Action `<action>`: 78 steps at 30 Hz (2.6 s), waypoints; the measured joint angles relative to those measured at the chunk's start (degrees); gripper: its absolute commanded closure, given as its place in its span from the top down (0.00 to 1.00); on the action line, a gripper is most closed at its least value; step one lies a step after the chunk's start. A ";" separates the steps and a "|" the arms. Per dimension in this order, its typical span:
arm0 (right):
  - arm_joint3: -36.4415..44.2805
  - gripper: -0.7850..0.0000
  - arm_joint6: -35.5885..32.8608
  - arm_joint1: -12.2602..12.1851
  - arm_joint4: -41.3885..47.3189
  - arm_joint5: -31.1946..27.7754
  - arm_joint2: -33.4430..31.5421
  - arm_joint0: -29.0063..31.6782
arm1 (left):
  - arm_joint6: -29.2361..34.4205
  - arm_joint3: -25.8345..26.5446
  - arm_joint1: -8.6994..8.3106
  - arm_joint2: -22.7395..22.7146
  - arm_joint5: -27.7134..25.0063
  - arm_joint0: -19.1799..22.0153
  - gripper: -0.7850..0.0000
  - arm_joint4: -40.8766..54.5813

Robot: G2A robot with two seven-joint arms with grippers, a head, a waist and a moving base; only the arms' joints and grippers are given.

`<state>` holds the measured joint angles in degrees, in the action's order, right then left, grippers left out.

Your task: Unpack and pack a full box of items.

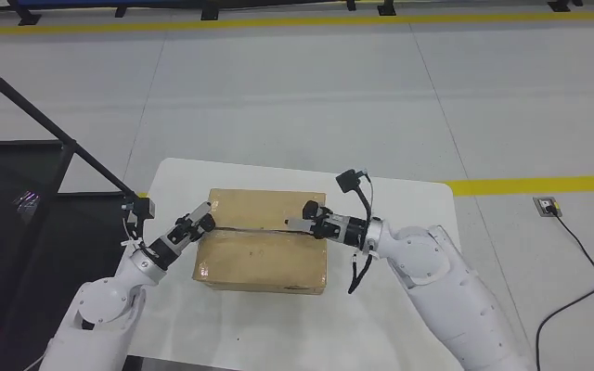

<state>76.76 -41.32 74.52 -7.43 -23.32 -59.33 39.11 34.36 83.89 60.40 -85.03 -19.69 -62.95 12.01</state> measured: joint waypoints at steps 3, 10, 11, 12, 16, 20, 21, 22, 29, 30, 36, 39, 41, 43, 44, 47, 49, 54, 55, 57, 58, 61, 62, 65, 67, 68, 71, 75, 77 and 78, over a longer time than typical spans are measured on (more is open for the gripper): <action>-1.66 1.00 0.67 0.59 -0.32 -3.09 2.00 -1.82 | 0.13 1.15 -0.06 -0.61 -0.31 -0.93 1.00 0.71; -4.10 1.00 -11.46 0.76 2.79 -12.58 5.37 -5.56 | 1.17 4.45 -0.38 -3.02 -1.18 -3.56 1.00 2.63; -4.19 1.00 -12.75 0.71 2.84 -13.34 5.59 -5.77 | 1.42 4.80 -0.42 -3.38 -1.35 -3.88 1.00 3.00; -4.16 1.00 -13.50 0.66 2.52 -13.68 5.76 -5.89 | 1.62 5.11 -0.48 -3.77 -1.51 -4.18 1.00 3.28; -2.87 1.00 -12.62 0.83 -2.24 -10.78 7.45 -5.97 | 1.98 5.70 -0.65 -5.28 -1.81 -5.13 1.00 4.16; -2.68 1.00 -9.22 1.65 -6.95 -4.89 10.08 -6.66 | 1.94 4.95 -0.71 -5.86 -1.55 -5.22 1.00 4.73; -2.90 1.00 -8.65 1.88 -7.64 -3.75 10.73 -7.00 | 1.97 4.76 -0.72 -5.95 -1.55 -5.20 1.00 4.86; -3.33 1.00 -7.82 2.19 -8.24 -2.49 11.43 -7.51 | 1.99 4.53 -0.73 -6.09 -1.60 -5.22 1.00 4.99; -5.79 1.00 -2.88 3.47 -8.64 2.14 12.81 -9.27 | 2.16 3.97 -0.84 -7.04 -2.06 -5.89 1.00 5.59; -6.16 1.00 -2.98 3.64 -8.20 2.88 12.98 -9.56 | 2.20 3.89 -0.85 -7.12 -2.07 -5.96 1.00 5.66; -9.70 1.00 -5.23 4.93 -3.21 6.48 13.93 -11.91 | 1.42 2.53 -0.93 -7.49 -1.72 -6.19 1.00 4.15; -11.79 1.00 -7.38 5.47 -0.13 7.50 14.09 -13.33 | 0.51 1.47 -0.95 -7.38 -1.56 -6.06 1.00 2.33; -13.51 1.00 -9.03 5.91 2.39 7.83 14.19 -14.35 | -0.15 0.66 -0.94 -7.14 -1.74 -6.05 1.00 1.12; -15.44 1.00 -10.64 6.37 5.03 7.96 14.31 -15.25 | -0.21 -0.17 -0.92 -6.86 -1.80 -6.07 1.00 0.49; -16.36 1.00 -11.08 6.56 6.10 7.99 14.33 -15.64 | -0.19 -0.56 -0.92 -6.75 -1.76 -6.05 1.00 0.28; -19.47 1.00 -11.83 7.28 9.30 7.63 14.50 -16.77 | 0.18 -1.80 -0.87 -6.13 -1.59 -5.77 1.00 0.01; -21.76 1.00 -12.27 7.79 10.98 7.29 14.80 -17.50 | 0.68 -2.35 -0.83 -5.66 -1.85 -5.66 1.00 0.01; -26.21 1.00 -12.98 9.13 13.40 6.26 16.02 -19.16 | 2.08 -2.38 -0.75 -4.65 -2.25 -5.91 1.00 0.50; -27.08 1.00 -12.92 9.47 14.01 5.70 16.25 -19.42 | 2.30 -2.28 -0.73 -4.41 -2.30 -6.00 1.00 0.49; -28.32 1.00 -12.83 9.93 14.85 4.82 16.55 -19.76 | 2.58 -2.14 -0.69 -4.02 -2.31 -6.12 1.00 0.48; -29.10 1.00 -12.78 10.24 15.42 4.34 16.72 -19.95 | 2.80 -2.05 -0.66 -3.78 -2.27 -6.17 1.00 0.63; -31.06 1.00 -13.13 11.04 16.94 3.30 17.22 -20.43 | 3.46 -1.90 -0.61 -3.32 -2.18 -6.24 1.00 1.39; -31.72 1.00 -13.34 11.29 17.44 3.00 17.37 -20.60 | 3.55 -1.85 -0.59 -3.20 -2.15 -6.26 1.00 1.46; -33.85 1.00 -13.86 12.26 19.05 2.13 18.03 -21.16 | 3.59 -1.57 -0.53 -2.74 -2.13 -6.41 1.00 1.48; -35.30 1.00 -14.29 13.06 20.44 1.59 18.55 -21.55 | 3.53 -1.32 -0.49 -2.45 -2.14 -6.55 1.00 1.46; -35.91 1.00 -14.57 13.43 21.06 1.33 18.80 -21.72 | 3.51 -1.21 -0.47 -2.34 -2.13 -6.61 1.00 1.44; -37.95 1.00 -15.58 14.77 23.20 0.33 19.68 -22.39 | 3.43 -0.85 -0.43 -2.08 -2.13 -6.82 1.00 1.43; -40.77 1.00 -15.62 16.75 24.87 -0.48 21.09 -23.55 | 3.32 -0.65 -0.38 -1.86 -2.32 -6.97 1.00 1.70; -42.14 1.00 -15.09 17.86 25.37 -0.91 21.84 -24.14 | 3.35 -0.61 -0.37 -1.79 -2.37 -7.02 1.00 1.84; -42.71 1.00 -14.82 18.33 25.53 -1.06 22.15 -24.40 | 3.36 -0.59 -0.36 -1.78 -2.42 -7.05 1.00 1.88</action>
<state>34.05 -56.14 92.86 18.10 -24.38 -37.18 14.71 37.72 83.29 60.04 -86.80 -22.10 -70.00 13.89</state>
